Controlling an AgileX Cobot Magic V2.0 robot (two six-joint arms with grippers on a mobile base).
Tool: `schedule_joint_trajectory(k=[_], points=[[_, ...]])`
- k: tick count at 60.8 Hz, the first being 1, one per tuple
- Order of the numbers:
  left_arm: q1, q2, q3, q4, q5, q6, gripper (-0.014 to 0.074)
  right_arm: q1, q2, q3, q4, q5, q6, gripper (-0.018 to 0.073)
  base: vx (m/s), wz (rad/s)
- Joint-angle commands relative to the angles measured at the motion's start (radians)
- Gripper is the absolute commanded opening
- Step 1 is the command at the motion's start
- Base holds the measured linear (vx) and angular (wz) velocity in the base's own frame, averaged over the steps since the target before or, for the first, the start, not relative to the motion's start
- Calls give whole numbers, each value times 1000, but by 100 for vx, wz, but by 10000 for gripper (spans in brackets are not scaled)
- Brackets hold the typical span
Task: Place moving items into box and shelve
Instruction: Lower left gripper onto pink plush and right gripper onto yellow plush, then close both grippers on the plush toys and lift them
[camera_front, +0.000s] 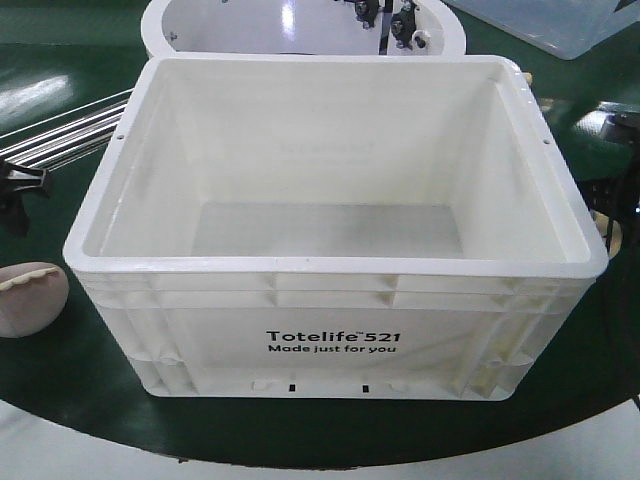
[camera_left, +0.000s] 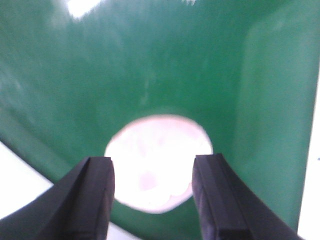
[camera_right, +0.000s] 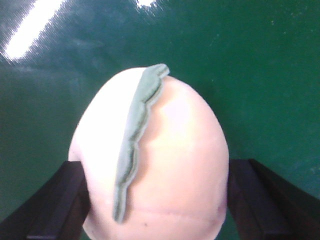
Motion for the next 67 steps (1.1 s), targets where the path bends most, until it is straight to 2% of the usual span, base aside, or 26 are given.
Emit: schedule_joint_trajectory(k=[1, 12, 19, 31, 34, 39, 46, 52, 61, 67], points=[[2, -1, -29, -25, 7, 1, 469, -8, -37, -28, -3, -47, -13, 571, 0, 0], [2, 74, -25, -57, 63, 52, 469, -8, -37, -28, -4, -47, -13, 571, 0, 0], [2, 110, 33, -46, 57, 60, 469, -8, -37, -28, -4, -47, -13, 571, 0, 0], [2, 157, 205, 18, -67, 66, 465, -8, -37, -28, -4, -51, -13, 571, 0, 0], [2, 158, 231, 15, -115, 59, 449, -8, -37, -28, -4, -51, -13, 569, 0, 0], [2, 154, 249, 5, -161, 55, 372, -8, -37, -28, -5, -51, -13, 545, 0, 0], [2, 151, 248, 0, -200, 33, 180, -8, -37, -28, -7, -49, -13, 438, 0, 0], [2, 153, 248, 0, -259, 33, -12, -8, -37, -28, -14, -50, -13, 267, 0, 0], [2, 153, 248, 0, -328, 29, -8, -8, -37, -28, -32, -70, -13, -12, 0, 0], [2, 145, 245, 0, -328, 4, -8, -8, -42, -28, -29, -77, -12, -13, 0, 0]])
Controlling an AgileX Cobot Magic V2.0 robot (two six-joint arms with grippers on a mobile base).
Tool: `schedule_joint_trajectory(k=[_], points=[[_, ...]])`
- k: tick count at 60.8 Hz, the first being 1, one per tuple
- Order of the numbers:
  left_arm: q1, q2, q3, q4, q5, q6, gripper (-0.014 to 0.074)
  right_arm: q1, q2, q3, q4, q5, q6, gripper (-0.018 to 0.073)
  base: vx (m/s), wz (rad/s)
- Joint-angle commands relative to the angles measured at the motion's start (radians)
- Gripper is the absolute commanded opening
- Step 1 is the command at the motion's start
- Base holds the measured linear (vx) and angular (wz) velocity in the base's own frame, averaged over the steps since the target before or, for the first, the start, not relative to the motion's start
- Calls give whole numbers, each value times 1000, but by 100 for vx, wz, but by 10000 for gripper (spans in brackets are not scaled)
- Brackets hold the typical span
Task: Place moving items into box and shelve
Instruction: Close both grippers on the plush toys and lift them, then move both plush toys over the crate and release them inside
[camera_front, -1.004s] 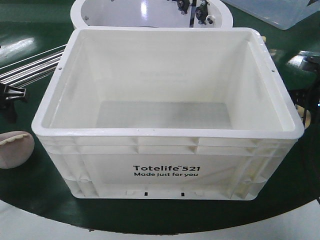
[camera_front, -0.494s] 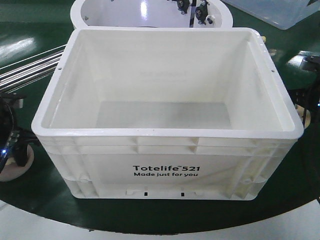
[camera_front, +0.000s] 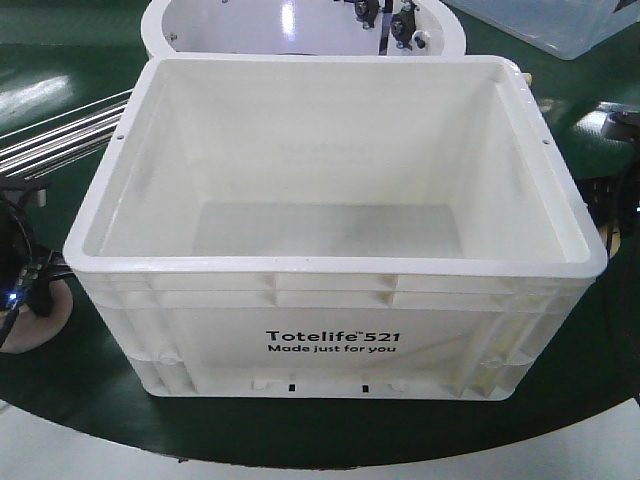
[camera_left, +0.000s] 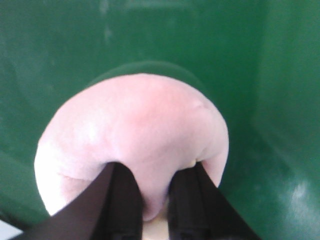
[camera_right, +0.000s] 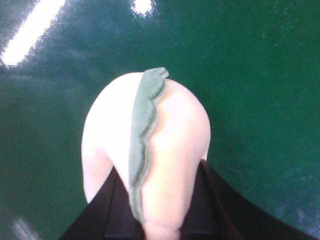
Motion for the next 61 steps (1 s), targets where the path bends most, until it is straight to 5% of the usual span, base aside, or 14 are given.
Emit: schedule_joint_trajectory(k=[1, 17, 37, 46, 61], points=[[2, -7, 1, 7, -110, -34, -8, -8, -46, -28, -15, -51, -12, -12, 0, 0], [2, -170, -25, 7, -192, -99, -8, -5, -192, -28, -28, -46, -8, -7, 0, 0], [1, -329, -305, -31, -185, -86, -6, -1, -512, -35, -13, -109, -17, -6, 0, 0], [-4, -335, -443, -291, -143, 16, -6, 99, -603, -117, -2, -90, -129, -6, 0, 0], [-123, -328, -499, -727, -165, 327, -4, 421, -562, -225, 58, -89, -96, -5, 0, 0]])
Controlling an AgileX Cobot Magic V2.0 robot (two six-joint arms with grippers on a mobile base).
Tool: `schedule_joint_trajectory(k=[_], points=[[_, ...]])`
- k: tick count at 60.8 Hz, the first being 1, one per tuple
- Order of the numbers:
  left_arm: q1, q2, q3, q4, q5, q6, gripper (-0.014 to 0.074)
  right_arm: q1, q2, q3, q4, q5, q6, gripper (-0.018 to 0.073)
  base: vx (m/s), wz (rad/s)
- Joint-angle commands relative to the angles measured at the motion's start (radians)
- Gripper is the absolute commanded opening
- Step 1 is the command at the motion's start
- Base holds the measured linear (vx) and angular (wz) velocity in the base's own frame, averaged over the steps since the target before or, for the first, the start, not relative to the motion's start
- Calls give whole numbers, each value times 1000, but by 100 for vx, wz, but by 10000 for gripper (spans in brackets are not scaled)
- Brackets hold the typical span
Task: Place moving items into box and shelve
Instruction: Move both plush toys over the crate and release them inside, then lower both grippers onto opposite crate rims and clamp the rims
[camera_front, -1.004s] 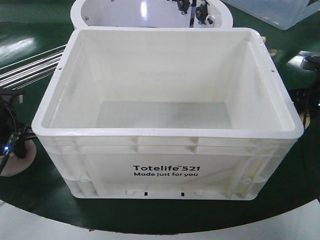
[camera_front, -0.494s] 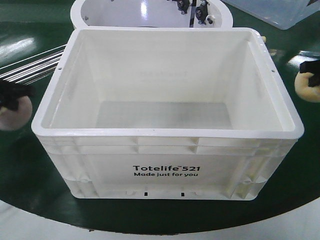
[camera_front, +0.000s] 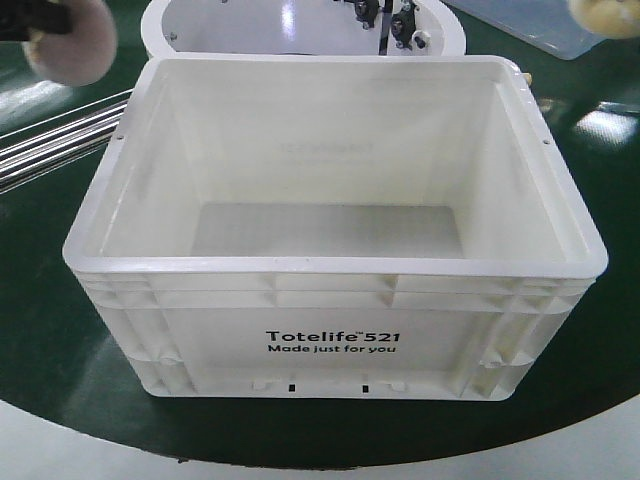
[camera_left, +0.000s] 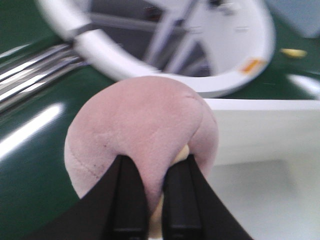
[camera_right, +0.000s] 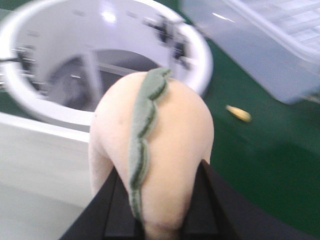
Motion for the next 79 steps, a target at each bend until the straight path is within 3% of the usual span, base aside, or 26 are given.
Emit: schedule_joint_trajectory(k=[1, 6, 12, 24, 32, 45, 52, 60, 69, 74, 79], points=[[-62, -24, -36, -193, -62, 102, -4, 110, 16, -33, 21, -48, -1, -5, 0, 0], [-118, -5, -36, -261, -54, 165, -3, 211, 63, -34, 19, -7, -1, -5, 0, 0], [-178, 33, -36, -289, -27, 219, -3, 295, 117, -34, 19, 19, 0, -1, 0, 0], [-226, 145, -36, -286, 65, 253, 41, 363, 186, -34, 21, 24, 1, 76, 0, 0], [-233, 202, -36, -285, 88, 253, 129, 361, 204, -34, 15, 40, 46, 210, 0, 0], [-233, 225, -36, -286, 84, 253, 388, 361, 213, -34, -2, 26, 82, 515, 0, 0], [-233, 219, -37, -286, 64, 253, 487, 361, 210, -35, -2, 15, 80, 619, 0, 0], [-233, 206, -47, -285, 66, 253, 514, 361, 186, -35, -18, 7, 80, 639, 0, 0], [-232, 164, -68, -276, 29, 248, 512, 360, 136, -35, -74, 6, 147, 627, 0, 0], [-222, 124, -90, -236, 1, 232, 512, 356, 93, -35, -130, 2, 192, 619, 0, 0], [-221, 70, -104, -137, -9, 195, 512, 356, 43, -35, -223, 10, 232, 613, 0, 0]])
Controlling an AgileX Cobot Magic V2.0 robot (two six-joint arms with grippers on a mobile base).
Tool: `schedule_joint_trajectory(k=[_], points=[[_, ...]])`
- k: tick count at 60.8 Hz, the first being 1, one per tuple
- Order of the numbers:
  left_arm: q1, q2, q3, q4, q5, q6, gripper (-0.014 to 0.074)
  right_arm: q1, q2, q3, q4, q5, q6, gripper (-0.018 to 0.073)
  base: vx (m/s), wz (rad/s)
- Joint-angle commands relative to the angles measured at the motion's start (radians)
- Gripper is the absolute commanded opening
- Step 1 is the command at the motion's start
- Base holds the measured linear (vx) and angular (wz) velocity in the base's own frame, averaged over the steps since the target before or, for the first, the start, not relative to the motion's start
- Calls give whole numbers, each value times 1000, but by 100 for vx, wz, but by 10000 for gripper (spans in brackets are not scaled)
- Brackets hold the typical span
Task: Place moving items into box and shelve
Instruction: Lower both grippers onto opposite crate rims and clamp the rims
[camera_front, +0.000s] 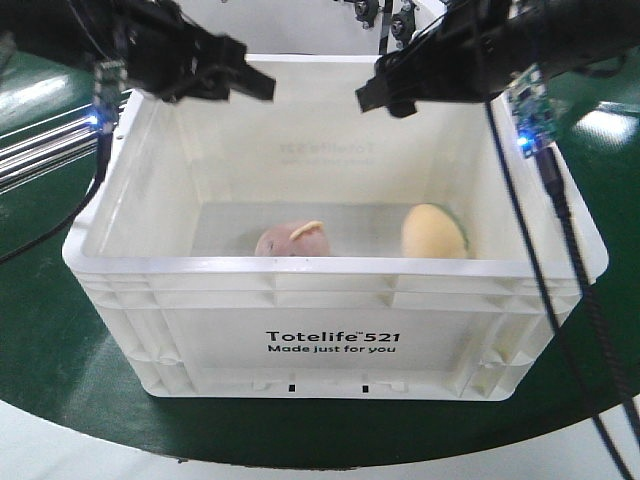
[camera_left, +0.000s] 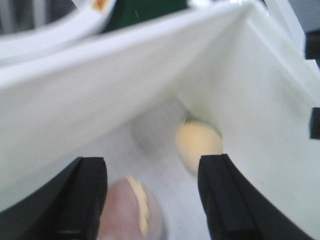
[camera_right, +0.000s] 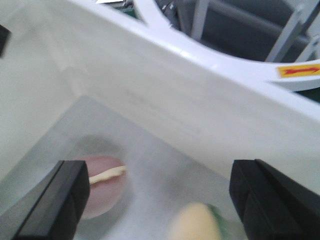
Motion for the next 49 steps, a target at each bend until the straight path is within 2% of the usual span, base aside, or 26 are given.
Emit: schedule_joint_trajectory(k=[1, 10, 14, 18, 22, 26, 31, 38, 49], points=[[5, -101, -44, 52, -56, -42, 512, -6, -87, -31, -100, -59, 51, 612, 0, 0], [5, -184, -14, 313, -35, -167, 512, -11, -126, -28, -257, 36, 139, 605, 0, 0], [5, -218, 41, 420, -98, -273, 512, -19, -126, -19, -293, 72, 173, 601, 0, 0], [5, -247, 106, 480, -149, -344, 512, -46, -131, 32, -301, 45, 197, 598, 0, 0], [5, -265, 178, 511, -176, -384, 512, -91, -135, 102, -295, 29, 215, 594, 0, 0], [5, -269, 241, 512, -202, -386, 512, -139, -135, 171, -266, -2, 215, 592, 0, 0], [5, -261, 286, 511, -229, -395, 512, -181, -135, 223, -185, -34, 199, 592, 0, 0], [5, -232, 303, 512, -221, -459, 507, -204, -122, 241, -109, -8, 190, 592, 0, 0], [5, -168, 307, 512, -182, -479, 470, -204, -76, 240, -54, 21, 156, 592, 0, 0]])
